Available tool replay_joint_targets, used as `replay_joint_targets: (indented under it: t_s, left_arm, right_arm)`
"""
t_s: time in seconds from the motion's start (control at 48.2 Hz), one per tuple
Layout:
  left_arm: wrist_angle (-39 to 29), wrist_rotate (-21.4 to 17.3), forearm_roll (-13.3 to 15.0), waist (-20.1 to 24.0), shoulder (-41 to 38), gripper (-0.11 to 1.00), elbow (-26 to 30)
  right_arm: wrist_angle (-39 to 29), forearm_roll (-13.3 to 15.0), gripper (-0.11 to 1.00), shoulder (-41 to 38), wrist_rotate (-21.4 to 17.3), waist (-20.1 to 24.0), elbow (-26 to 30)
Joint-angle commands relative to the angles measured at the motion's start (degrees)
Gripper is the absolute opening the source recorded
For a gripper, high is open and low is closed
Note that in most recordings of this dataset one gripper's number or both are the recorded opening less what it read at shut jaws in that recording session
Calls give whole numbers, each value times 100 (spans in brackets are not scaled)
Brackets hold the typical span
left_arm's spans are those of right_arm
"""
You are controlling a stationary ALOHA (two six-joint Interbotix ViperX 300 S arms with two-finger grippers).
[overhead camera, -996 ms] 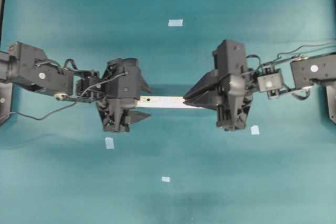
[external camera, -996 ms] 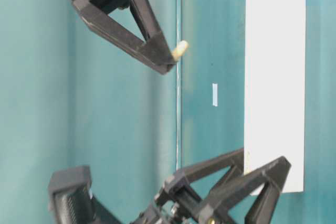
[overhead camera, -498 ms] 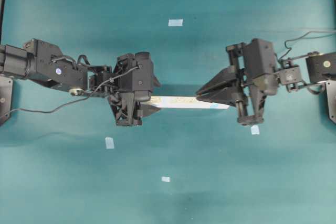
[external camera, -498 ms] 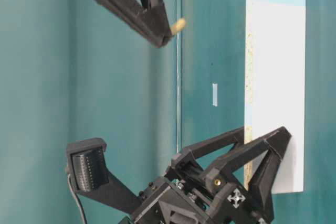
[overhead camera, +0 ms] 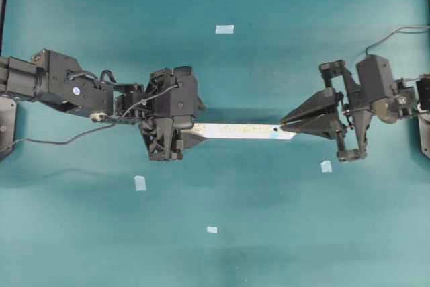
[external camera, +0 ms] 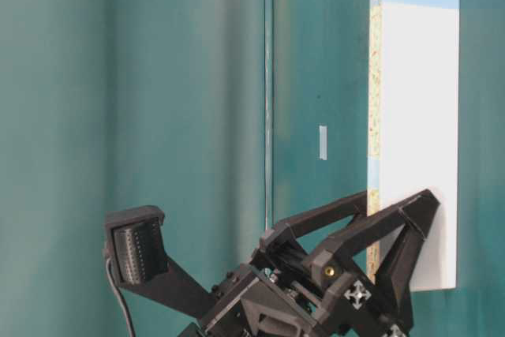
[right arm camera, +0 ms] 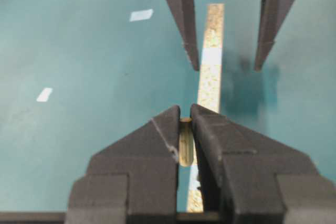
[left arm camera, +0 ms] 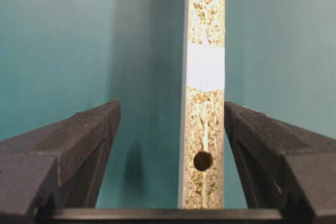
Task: Move the wooden board into place and insert the rod into its hole.
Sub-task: 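Lower the peg into the board hole and press it down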
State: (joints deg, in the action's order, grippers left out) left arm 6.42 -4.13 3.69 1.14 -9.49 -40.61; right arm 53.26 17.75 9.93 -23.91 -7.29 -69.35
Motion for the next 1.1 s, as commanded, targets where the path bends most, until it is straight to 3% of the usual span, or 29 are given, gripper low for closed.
replay_joint_targets:
  t_s: [0.0,0.124,0.436,1.079]
  left_arm:
    - [9,-9,-9,26,79,77,105]
    - [-18,-9,-9,26,79,77,97]
    - [-105,-9,-9,26,79,77,114]
    - [-105,-9,-9,26,79,77,114]
  right_arm:
    - [193,-185,9,-18,202,-18,-18]
    - [404,-272,9,-202,404,-18,-9]
    - [1178,-272,9,-1028,413,-18,185]
    - [1195,-264,9,-1468,448,-18,290]
